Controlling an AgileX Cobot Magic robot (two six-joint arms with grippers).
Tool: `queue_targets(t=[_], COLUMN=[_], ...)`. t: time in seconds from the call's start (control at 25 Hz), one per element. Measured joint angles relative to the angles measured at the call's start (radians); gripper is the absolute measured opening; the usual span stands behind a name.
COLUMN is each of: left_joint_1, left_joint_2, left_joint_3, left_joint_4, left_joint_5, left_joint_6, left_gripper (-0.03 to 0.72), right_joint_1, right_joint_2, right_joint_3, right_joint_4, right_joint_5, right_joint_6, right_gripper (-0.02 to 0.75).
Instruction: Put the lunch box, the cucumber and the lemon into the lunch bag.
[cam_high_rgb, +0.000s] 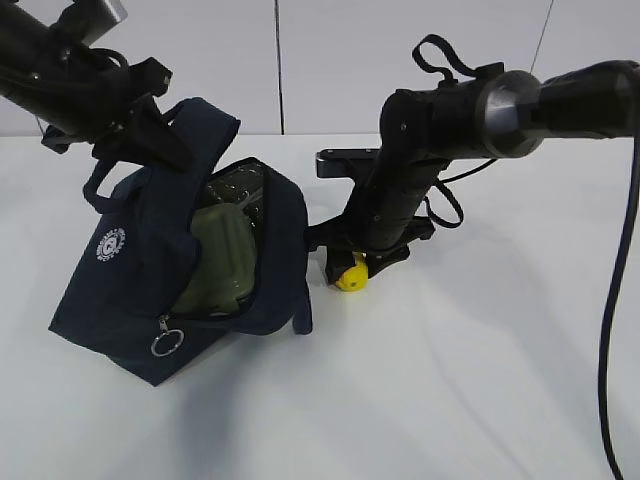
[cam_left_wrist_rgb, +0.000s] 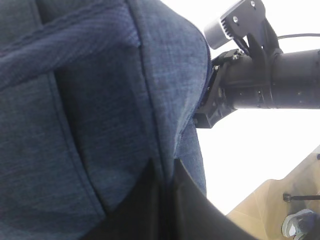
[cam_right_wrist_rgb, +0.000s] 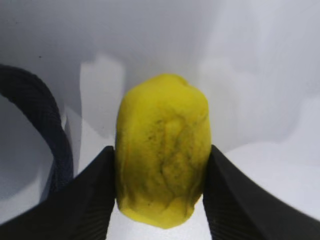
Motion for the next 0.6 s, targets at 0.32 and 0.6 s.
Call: queue_targets(t=[0.32,0.6], left_joint_1=[0.000,0.000], left_joint_2=[0.000,0.000], left_joint_3=[0.000,0.000], left_joint_4=[0.000,0.002], left_joint_5=[0.000,0.000], left_joint_6=[0.000,0.000], left_gripper=[-0.008,-0.008], right_joint_1=[0.000,0.000], right_joint_2=[0.001,0.002], right_joint_3=[-0.031,-0.230], right_joint_4=[-0.002,-0.024], right_joint_5=[0.082,0.256], right_joint_6=[0.014,0.022], right_gripper=[0.393,0.390])
